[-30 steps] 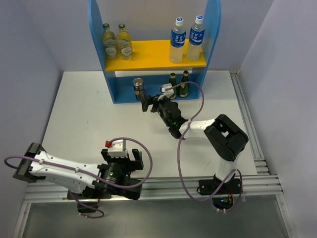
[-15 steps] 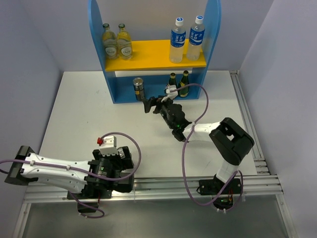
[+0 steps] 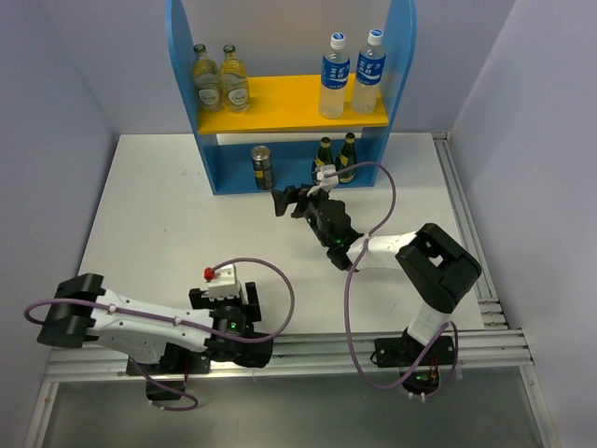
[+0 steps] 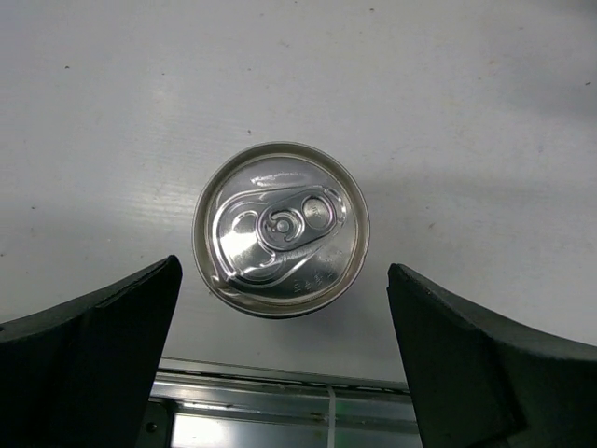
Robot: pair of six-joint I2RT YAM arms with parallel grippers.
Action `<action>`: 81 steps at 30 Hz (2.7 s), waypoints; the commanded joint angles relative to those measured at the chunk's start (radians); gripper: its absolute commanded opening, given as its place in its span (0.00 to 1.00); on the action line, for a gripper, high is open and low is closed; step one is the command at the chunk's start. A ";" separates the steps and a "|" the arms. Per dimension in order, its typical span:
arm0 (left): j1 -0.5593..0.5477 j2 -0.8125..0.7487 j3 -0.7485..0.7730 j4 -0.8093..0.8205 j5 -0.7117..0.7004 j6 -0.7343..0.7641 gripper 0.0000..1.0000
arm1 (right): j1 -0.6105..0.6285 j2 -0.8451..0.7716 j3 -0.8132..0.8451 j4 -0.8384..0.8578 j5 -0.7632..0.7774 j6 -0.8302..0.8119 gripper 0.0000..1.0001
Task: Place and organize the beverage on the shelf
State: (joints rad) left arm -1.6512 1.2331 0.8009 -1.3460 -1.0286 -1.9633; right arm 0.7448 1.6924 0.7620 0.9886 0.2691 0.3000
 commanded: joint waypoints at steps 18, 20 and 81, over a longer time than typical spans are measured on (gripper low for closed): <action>0.028 0.255 -0.065 0.025 -0.145 -0.381 0.78 | 0.008 -0.076 -0.072 0.093 0.056 0.022 1.00; 0.048 0.261 -0.071 0.065 -0.153 -0.340 0.73 | 0.008 -0.079 -0.078 0.093 0.053 0.024 1.00; 0.528 0.469 0.268 1.309 0.012 1.158 0.00 | 0.317 -0.964 0.050 -0.837 0.059 0.159 0.19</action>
State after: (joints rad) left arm -1.2041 1.7149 1.0290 -0.3264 -1.0721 -1.0180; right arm 1.0477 0.7609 0.8005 0.2131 0.2989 0.4595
